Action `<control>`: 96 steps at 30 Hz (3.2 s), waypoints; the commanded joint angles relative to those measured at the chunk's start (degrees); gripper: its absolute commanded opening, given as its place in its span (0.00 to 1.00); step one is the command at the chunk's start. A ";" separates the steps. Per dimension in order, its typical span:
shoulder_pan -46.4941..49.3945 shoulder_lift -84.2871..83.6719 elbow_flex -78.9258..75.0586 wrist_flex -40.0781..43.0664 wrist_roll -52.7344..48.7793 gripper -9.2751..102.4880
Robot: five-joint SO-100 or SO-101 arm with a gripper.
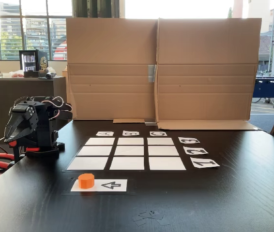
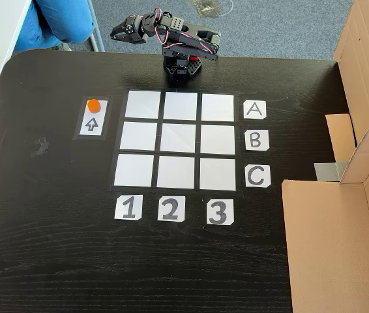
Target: Pick up the round, orange token and place it in the grid on square B1.
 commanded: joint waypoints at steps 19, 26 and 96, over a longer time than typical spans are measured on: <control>0.62 0.53 -0.18 -0.44 2.55 0.08; -0.53 -7.21 -8.88 3.16 2.72 0.08; -33.05 -97.91 -85.96 35.77 0.62 0.94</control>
